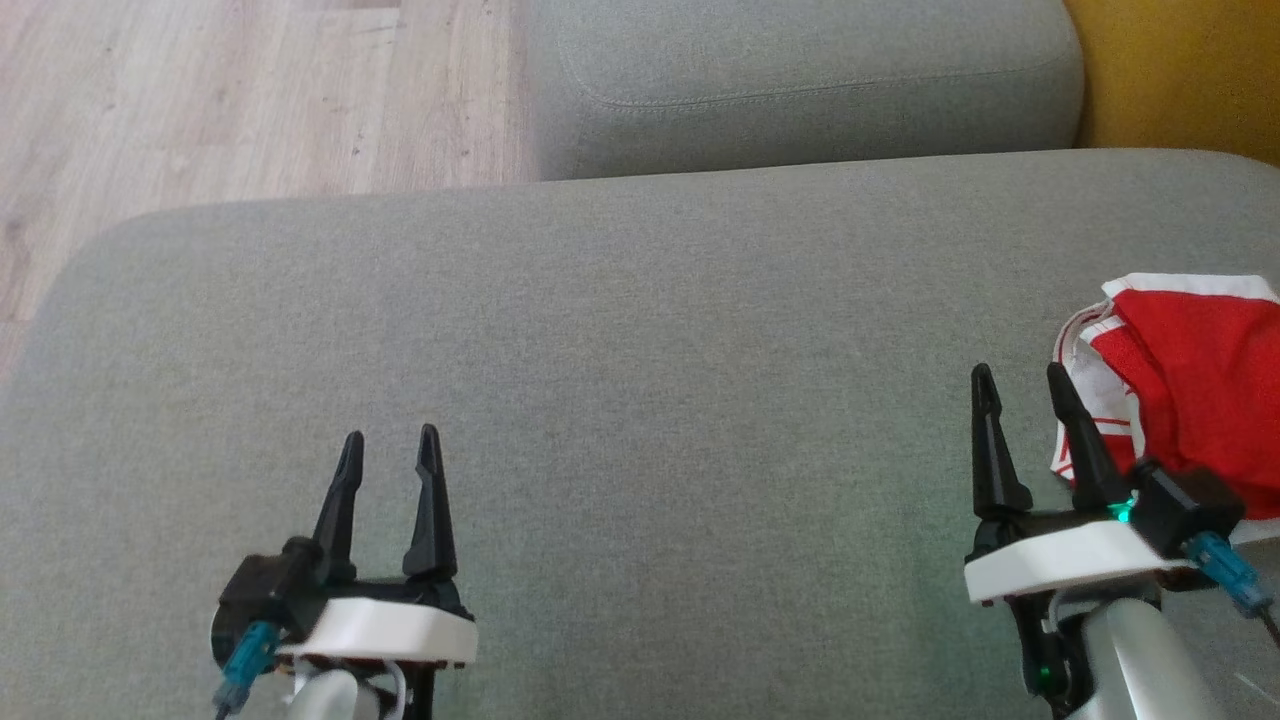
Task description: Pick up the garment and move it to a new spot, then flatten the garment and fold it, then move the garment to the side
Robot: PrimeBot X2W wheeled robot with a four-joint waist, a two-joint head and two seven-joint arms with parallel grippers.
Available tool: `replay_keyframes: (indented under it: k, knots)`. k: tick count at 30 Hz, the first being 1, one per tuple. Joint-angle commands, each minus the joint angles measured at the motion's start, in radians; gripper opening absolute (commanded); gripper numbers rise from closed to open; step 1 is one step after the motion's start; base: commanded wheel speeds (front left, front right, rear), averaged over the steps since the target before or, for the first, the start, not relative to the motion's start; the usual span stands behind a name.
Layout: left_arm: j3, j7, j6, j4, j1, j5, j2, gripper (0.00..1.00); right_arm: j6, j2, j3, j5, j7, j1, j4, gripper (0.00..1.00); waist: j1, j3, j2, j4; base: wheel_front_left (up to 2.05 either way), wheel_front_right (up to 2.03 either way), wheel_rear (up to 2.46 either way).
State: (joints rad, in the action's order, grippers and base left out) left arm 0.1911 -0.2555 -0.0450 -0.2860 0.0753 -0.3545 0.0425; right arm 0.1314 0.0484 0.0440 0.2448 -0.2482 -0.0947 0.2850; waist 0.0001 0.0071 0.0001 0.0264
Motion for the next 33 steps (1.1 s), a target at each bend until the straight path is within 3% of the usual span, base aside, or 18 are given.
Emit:
replay_keyframes:
  k: [1, 33]
  knots:
    - [-0.027, -0.006, 0.004, 0.030, 0.034, 0.003, 0.008, 1.00, -0.001, 0.002, 0.021, -0.006, -0.013, -0.029, -0.037, 1.00, -0.0001, 0.000, -0.0001, 0.000, 0.00, 0.00, 0.00]
    - [-0.041, -0.006, 0.020, 0.030, 0.039, -0.088, 0.008, 1.00, -0.001, 0.002, 0.045, -0.010, -0.014, -0.010, -0.058, 1.00, -0.0001, -0.003, -0.0001, -0.009, 0.00, 0.00, 0.00]
